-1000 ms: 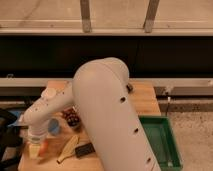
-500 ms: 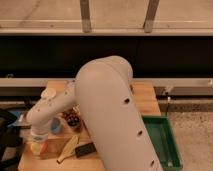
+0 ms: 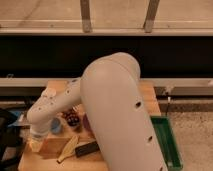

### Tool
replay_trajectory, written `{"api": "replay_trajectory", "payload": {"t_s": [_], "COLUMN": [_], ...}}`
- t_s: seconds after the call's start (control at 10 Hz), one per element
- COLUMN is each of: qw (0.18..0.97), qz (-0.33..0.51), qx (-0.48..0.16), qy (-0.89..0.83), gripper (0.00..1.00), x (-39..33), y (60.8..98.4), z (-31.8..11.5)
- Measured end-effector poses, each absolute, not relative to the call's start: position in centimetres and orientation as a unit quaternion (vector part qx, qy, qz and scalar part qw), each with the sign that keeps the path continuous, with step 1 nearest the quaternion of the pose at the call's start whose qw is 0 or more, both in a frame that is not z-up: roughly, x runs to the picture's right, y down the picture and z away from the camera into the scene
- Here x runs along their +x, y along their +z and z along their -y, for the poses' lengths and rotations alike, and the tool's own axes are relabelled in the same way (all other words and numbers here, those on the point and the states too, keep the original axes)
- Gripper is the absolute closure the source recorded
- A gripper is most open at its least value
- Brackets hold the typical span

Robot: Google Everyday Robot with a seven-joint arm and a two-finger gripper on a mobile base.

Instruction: Place apple in red bowl

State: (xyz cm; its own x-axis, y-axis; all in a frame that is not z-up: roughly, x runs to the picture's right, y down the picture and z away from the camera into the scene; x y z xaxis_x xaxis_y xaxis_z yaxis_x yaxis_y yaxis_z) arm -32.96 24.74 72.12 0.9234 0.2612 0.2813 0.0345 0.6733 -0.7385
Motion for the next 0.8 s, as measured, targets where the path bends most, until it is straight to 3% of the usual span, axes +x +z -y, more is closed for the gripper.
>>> {"api": "replay_trajectory", "payload": {"t_s": [0.3,0.8], "qw": [0.905,0.927], "qz": [0.193,0.172], "qx": [-0.374,-0.312], "qy": [0.062,0.120], "gripper": [1.00,1.00], "x": [-32.8,-28.7], "y": [70.1,67.4], "z": [-21.6,-10.9]}}
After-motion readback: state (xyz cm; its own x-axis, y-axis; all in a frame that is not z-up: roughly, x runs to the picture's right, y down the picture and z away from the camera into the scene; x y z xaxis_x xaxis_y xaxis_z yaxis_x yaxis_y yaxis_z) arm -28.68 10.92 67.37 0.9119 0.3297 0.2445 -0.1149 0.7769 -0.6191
